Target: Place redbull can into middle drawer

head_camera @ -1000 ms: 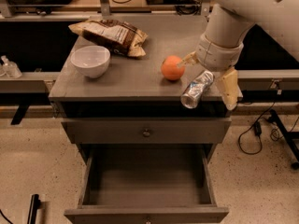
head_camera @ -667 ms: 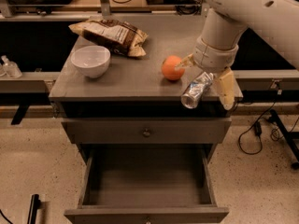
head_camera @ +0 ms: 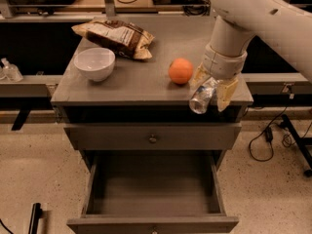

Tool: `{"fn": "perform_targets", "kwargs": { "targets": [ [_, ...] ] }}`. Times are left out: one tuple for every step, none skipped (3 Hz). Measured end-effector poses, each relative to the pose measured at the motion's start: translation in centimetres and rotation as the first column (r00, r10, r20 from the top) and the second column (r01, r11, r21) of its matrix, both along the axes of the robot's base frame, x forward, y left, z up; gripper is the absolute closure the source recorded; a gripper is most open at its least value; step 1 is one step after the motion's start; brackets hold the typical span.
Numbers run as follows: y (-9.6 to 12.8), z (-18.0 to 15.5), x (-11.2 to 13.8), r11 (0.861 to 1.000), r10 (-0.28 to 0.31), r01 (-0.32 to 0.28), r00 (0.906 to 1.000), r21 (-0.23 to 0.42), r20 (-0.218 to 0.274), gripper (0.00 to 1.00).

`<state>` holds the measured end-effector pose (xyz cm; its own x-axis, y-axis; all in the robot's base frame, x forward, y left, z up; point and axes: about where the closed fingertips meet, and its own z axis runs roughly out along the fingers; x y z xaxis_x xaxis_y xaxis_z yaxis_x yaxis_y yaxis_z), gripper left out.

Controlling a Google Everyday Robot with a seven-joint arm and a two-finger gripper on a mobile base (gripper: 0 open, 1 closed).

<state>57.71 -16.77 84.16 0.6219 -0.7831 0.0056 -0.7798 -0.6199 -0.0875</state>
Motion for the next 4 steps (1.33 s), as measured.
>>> {"fn": "perform_targets", "kwargs": {
  "targets": [
    [-0.2,-0.7,0.2,1.000,-0.003,0.003,1.0000,-0.002,-0.008,0.62],
    [0.7,0.3,-0.4,0.998,-0.021,0.021,0.9998,0.056,0.001,0.93],
    [2.0,3.8,-1.9,0.976,-0.154,0.151,0.9880,0.154,0.007,1.00],
    [3.6,6.3,-5.8,0.916,-0.313,0.308,0.9494,0.258,-0.024,1.00]
  ]
}}
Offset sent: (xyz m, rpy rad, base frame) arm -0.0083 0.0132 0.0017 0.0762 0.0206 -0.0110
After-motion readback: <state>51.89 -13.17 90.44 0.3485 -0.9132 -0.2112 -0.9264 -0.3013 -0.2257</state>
